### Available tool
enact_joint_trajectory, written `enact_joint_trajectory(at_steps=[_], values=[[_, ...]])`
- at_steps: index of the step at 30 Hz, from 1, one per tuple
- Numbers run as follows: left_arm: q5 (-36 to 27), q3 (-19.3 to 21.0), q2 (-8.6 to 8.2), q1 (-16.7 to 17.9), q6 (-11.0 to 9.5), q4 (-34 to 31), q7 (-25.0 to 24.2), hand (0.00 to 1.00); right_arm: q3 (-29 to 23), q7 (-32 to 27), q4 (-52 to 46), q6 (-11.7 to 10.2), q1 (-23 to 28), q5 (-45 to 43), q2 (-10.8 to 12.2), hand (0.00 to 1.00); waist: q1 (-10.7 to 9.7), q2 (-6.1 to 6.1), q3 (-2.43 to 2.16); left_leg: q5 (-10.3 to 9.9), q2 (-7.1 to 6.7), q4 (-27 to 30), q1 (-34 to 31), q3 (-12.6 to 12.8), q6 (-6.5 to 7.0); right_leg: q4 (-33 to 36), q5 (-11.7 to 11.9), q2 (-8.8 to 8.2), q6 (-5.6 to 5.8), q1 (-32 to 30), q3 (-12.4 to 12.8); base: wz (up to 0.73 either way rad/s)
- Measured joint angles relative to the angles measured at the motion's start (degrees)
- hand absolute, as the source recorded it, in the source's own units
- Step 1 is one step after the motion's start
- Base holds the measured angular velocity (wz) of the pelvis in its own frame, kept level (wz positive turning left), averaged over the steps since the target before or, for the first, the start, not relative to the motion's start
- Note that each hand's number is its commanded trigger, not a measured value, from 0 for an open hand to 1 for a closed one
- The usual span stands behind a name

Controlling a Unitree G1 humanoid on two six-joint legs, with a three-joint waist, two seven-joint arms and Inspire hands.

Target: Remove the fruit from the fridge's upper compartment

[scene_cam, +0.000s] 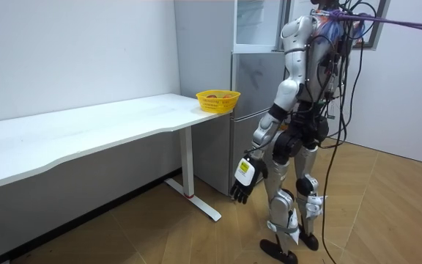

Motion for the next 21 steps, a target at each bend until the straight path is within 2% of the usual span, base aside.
enact_joint_trajectory(at_steps=[4,7,9,12,16,21], values=[[-0.01,0.0,0.0,-0.06,0.11,0.01,-0.01,0.0,0.71,0.04,0.04,0.0,-1.35,-0.28,-1.02,0.0,0.08,-0.24,-0.05,-0.02,0.16,0.47,-0.34,-0.04,-0.01,0.0,0.13,0.04,-0.11,-0.09,-0.14,0.01],[0.0,-0.01,0.03,-0.2,0.08,0.05,-0.06,0.0,2.68,0.1,0.05,0.01,-2.87,-0.35,-1.86,0.0,-0.17,0.01,-0.05,-0.02,0.55,0.63,-0.48,-0.25,-0.01,0.02,0.17,0.05,-0.16,-0.12,-0.24,0.03],[0.0,0.19,0.14,-0.02,0.14,0.13,-0.16,0.0,2.7,0.09,0.04,0.02,-4.7,-0.76,-2.88,0.0,-1.06,0.79,-0.32,-0.01,0.48,0.73,-0.77,-0.64,0.0,0.01,0.18,0.02,-0.15,-0.11,-0.67,0.11],[0.01,1.08,0.23,0.23,0.47,0.15,-0.14,0.0,4.33,0.06,0.04,0.2,-6.46,-1.51,-5.16,0.0,-1.07,1.56,-0.65,0.05,0.34,0.68,-0.57,-0.55,-0.08,0.05,0.18,0.1,-0.16,-0.02,-0.65,0.0],[-0.01,1.32,0.42,0.55,0.38,0.44,-0.05,0.0,5.53,0.09,0.04,0.49,-9.85,-2.88,-7.33,0.0,-1.1,1.44,-0.56,0.19,0.41,0.71,-0.04,-0.45,-0.29,0.07,0.23,0.25,-0.25,0.24,-0.8,-0.01],[-0.04,1.25,0.43,1.05,0.21,0.77,0.02,0.0,7.98,0.13,0.04,0.49,-12.97,-2.73,-10.18,0.0,-1.04,0.45,-0.25,0.19,0.67,1.32,-0.32,-0.5,-0.33,-0.19,0.28,0.33,-0.41,0.08,-1.56,0.03]])
